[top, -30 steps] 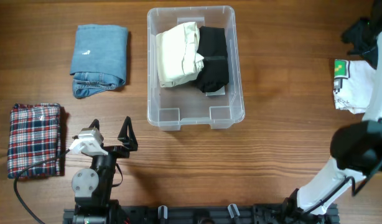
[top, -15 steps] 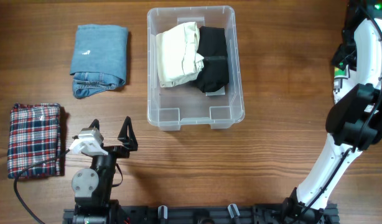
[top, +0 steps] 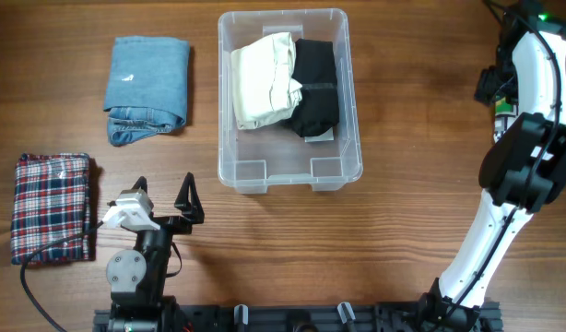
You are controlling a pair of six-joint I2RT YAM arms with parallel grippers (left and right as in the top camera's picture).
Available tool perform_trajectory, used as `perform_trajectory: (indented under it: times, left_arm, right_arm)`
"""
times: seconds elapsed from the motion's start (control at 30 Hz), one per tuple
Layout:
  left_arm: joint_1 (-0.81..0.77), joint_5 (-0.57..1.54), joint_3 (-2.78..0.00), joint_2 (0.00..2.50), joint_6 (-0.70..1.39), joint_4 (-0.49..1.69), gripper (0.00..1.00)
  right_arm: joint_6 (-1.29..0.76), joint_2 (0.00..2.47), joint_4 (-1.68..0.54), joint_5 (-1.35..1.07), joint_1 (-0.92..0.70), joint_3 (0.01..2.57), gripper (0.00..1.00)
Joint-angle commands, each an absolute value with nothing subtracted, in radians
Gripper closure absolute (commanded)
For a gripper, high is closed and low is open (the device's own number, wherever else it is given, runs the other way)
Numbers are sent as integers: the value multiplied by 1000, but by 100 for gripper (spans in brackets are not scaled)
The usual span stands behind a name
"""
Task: Pack container
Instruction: 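Reach the right gripper to the white green-print shirt and grasp it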
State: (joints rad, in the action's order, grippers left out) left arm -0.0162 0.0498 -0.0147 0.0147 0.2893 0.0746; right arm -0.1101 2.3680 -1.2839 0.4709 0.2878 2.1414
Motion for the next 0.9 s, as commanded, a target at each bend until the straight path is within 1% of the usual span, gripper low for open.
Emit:
perform_trajectory:
  times: [0.0,0.4,0.87]
  left_arm:
    - [-8,35,-6,14,269,74,0]
    - [-8,35,-6,14,269,74,0]
    - [-8,35,-6,14,269,74,0]
  right_arm:
    - [-77,2404,-1268,451,297,2131,9]
    - [-51,2456,-1265,433,334,2131,8]
    - [12,2464,-1244,319,396,2117,8]
